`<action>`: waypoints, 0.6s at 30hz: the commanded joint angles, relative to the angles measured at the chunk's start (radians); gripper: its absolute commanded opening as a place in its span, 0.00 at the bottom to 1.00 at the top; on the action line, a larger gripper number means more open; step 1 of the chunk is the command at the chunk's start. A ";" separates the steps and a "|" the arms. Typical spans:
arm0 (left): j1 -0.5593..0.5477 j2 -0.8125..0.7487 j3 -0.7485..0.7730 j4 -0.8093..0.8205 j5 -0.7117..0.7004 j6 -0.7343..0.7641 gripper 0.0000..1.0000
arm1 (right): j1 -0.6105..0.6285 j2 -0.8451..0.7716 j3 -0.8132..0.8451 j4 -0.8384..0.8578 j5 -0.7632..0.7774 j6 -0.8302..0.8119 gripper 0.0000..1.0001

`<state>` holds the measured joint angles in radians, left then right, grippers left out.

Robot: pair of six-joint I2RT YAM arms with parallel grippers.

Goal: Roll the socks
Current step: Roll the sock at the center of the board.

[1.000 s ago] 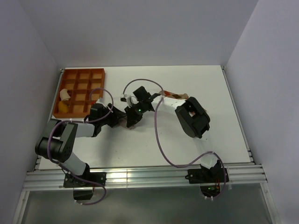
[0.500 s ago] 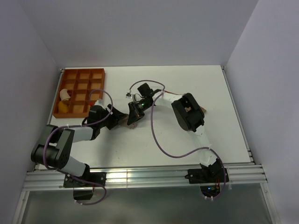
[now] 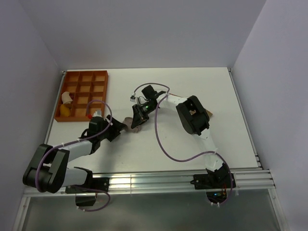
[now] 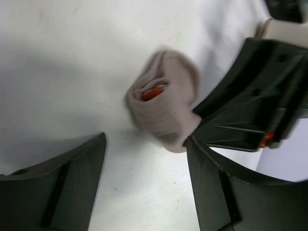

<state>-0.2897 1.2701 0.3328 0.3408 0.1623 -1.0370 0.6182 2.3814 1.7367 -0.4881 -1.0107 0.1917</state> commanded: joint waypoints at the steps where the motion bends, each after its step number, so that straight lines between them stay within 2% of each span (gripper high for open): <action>1: -0.025 0.058 -0.031 0.078 -0.018 -0.075 0.73 | 0.002 0.104 -0.014 -0.066 0.230 -0.035 0.00; 8: -0.078 0.146 -0.058 0.230 -0.101 -0.198 0.70 | 0.002 0.105 -0.019 -0.060 0.225 -0.025 0.00; 13: -0.114 0.173 -0.054 0.210 -0.144 -0.221 0.65 | 0.002 0.096 -0.035 -0.037 0.218 -0.009 0.00; 18: -0.118 0.218 -0.049 0.225 -0.150 -0.225 0.54 | 0.002 0.091 -0.045 -0.024 0.208 -0.003 0.00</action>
<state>-0.4023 1.4544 0.2981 0.6029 0.0578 -1.2598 0.6155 2.3913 1.7447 -0.4915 -1.0176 0.2214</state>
